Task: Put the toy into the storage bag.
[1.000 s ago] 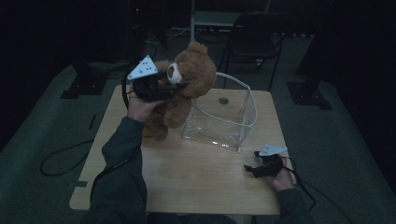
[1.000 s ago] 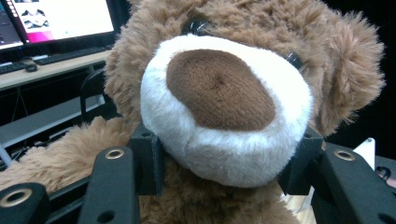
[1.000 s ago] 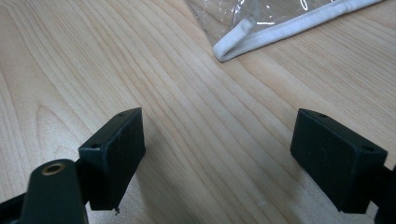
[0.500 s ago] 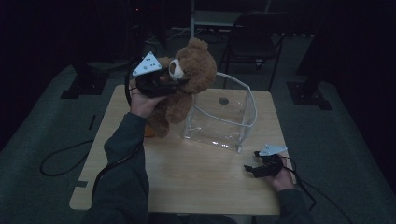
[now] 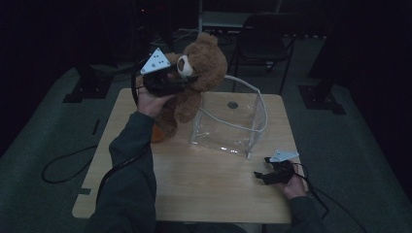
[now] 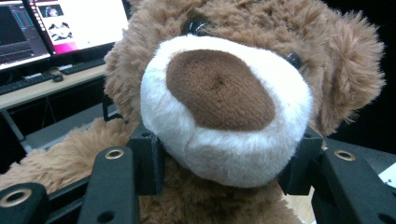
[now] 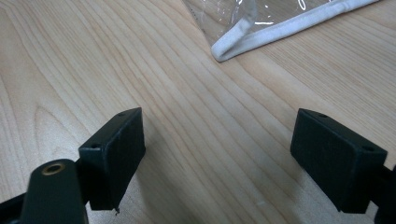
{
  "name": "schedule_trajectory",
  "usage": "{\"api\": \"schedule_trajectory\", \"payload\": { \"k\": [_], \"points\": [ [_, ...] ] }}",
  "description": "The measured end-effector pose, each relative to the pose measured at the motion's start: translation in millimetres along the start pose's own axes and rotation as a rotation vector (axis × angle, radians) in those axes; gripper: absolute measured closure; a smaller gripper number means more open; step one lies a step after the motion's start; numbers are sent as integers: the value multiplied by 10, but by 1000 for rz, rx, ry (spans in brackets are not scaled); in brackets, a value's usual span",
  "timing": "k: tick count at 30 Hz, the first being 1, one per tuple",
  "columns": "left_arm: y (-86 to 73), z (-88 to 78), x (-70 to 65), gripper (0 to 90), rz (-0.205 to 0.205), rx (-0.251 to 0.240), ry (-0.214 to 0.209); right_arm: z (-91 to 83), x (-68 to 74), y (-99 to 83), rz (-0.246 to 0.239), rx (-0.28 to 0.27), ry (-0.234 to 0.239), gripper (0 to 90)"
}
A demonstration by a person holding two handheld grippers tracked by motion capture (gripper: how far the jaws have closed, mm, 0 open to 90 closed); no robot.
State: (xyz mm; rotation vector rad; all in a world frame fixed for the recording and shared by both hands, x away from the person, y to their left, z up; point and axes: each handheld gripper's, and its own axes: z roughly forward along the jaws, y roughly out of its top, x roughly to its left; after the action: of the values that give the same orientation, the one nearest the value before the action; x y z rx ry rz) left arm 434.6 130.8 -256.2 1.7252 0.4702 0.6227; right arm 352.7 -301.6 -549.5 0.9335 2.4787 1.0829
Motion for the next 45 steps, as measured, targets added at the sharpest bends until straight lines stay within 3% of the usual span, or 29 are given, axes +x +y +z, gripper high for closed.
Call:
{"api": "schedule_trajectory", "payload": {
  "k": [24, 31, 35, 38, 45],
  "points": [
    [186, 152, 65, 451, 12, -32, -42, 0, 0, 0, -1, 1, -1, 171],
    [188, 203, 150, 451, -48, -38, -80, -1, 0, 0, 2, 1, -2, 171],
    [199, 270, 164, 451, -47, -18, -99, -1, -1, 1, 2, 1, -4, 171],
    [225, 351, 192, 451, -43, 23, -101, -1, -2, 1, 3, 1, -5, 171],
    [267, 449, 221, 451, -60, 42, -127, -1, -3, 0, 6, 2, -7, 171]
  ]
}}
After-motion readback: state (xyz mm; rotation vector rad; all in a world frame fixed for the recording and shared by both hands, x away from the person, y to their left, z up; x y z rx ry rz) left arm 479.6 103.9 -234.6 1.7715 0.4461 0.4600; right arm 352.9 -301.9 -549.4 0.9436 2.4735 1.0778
